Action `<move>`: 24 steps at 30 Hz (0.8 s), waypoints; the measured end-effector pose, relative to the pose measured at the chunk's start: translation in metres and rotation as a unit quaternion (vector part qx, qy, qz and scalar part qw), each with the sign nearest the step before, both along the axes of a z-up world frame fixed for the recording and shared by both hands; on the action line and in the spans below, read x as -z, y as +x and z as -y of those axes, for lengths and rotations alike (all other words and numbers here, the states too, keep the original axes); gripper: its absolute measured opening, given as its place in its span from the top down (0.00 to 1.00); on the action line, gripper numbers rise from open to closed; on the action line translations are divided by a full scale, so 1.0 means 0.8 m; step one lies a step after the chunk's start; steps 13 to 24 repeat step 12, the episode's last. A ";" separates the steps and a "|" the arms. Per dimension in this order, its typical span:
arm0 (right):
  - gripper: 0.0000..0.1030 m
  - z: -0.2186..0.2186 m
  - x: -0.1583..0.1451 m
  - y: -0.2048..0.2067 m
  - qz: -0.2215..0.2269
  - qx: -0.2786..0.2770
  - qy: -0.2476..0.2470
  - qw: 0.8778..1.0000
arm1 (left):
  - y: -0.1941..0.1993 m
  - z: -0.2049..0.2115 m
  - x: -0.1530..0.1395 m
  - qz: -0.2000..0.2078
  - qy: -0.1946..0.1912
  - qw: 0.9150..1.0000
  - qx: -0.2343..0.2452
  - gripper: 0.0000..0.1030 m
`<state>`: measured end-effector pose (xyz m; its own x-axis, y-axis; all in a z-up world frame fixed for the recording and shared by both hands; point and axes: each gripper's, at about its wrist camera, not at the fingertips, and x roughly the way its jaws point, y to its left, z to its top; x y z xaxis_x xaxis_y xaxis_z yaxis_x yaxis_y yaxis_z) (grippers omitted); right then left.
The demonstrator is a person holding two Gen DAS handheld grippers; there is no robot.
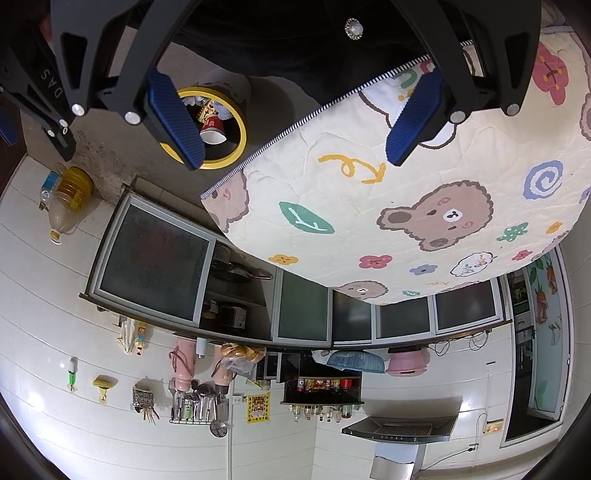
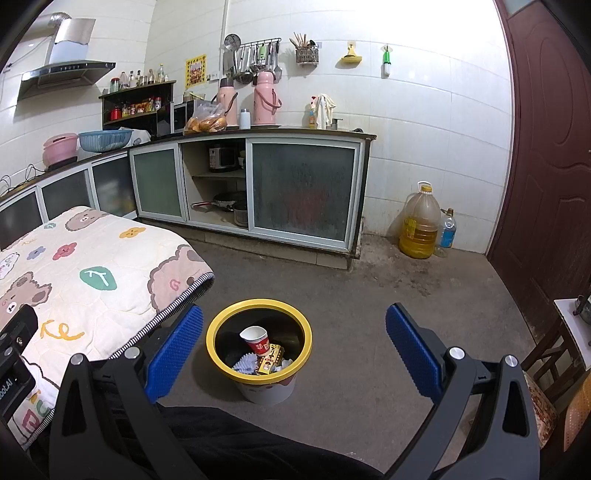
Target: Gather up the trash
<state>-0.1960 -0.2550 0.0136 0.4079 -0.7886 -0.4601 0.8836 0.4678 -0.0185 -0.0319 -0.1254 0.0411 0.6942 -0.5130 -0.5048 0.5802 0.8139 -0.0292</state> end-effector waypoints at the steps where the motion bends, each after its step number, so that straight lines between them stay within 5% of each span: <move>1: 0.08 0.000 0.000 0.000 0.000 0.000 0.001 1.000 | -0.001 0.001 0.001 0.000 0.000 1.000 0.000 0.08; 24: 0.08 0.000 0.002 0.001 0.000 0.001 0.001 1.000 | -0.001 0.002 0.002 -0.001 0.004 1.000 0.002 0.08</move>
